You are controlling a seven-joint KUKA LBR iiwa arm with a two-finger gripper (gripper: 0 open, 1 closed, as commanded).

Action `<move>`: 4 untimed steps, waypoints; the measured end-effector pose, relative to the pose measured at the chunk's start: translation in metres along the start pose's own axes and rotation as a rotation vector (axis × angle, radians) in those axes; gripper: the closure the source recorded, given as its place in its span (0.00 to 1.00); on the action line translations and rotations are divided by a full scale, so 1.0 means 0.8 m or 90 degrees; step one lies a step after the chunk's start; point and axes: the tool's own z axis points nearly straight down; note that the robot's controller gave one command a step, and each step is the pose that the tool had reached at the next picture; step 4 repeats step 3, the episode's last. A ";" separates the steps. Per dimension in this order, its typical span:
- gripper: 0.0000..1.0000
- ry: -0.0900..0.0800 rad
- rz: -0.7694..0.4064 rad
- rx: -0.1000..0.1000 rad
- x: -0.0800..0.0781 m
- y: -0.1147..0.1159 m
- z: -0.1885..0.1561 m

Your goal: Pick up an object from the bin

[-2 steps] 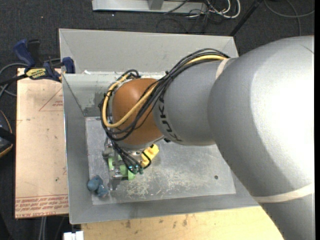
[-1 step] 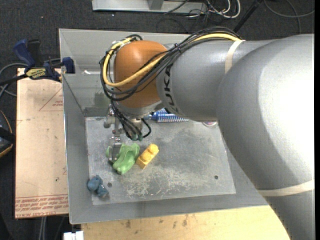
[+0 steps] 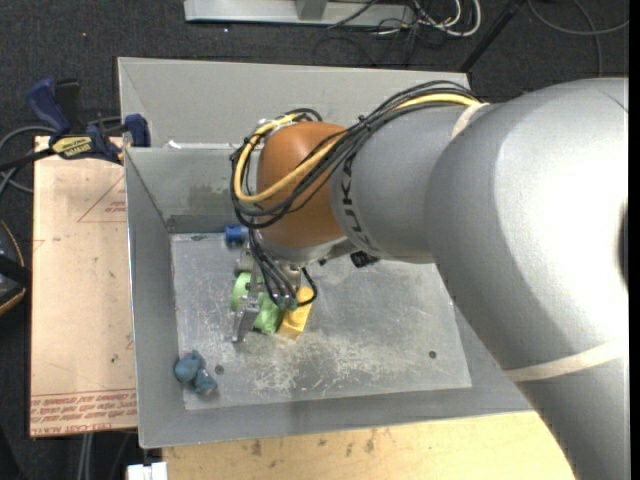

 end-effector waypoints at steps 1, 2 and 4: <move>0.00 0.004 0.048 0.006 0.004 -0.048 -0.018; 1.00 0.004 0.047 0.005 0.004 -0.046 -0.018; 1.00 -0.002 0.019 0.002 0.011 -0.014 -0.169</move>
Offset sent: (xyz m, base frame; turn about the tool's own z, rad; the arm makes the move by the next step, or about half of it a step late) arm -0.0078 -0.0372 0.0139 0.0742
